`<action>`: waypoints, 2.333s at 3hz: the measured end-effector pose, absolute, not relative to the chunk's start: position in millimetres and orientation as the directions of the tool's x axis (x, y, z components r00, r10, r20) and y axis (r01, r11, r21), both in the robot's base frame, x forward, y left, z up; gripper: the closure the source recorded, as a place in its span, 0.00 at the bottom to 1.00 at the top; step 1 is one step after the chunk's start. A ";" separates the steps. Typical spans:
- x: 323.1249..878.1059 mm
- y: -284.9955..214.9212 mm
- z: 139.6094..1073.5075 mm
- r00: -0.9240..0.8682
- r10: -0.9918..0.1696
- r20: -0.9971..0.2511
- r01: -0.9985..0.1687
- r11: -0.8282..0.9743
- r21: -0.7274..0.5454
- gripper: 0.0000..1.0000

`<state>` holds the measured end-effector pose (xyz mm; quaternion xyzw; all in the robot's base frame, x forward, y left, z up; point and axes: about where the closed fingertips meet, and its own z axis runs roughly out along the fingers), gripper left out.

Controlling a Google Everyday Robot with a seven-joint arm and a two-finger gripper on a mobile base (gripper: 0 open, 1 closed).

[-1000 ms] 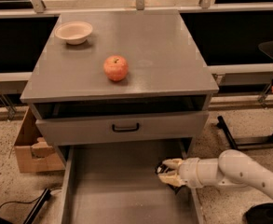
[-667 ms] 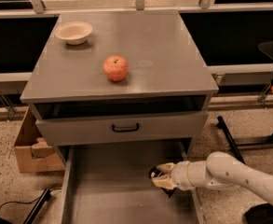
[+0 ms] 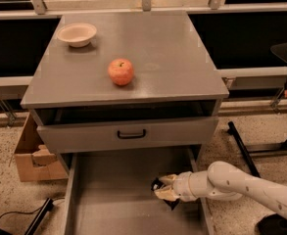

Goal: Place rxbar chocolate into middle drawer

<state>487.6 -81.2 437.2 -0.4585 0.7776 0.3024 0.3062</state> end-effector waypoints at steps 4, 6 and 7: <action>485.2 -74.7 435.1 -0.390 -0.528 -0.754 -0.902 0.385 0.197 0.00; 476.6 -80.7 462.5 -0.351 -0.532 -0.771 -0.923 0.334 0.190 0.00; 439.1 -94.4 497.6 -0.302 -0.596 -0.744 -0.952 0.233 0.200 0.00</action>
Offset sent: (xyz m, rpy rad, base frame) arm -0.0005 0.0014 -0.0004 0.0012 0.0011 0.0026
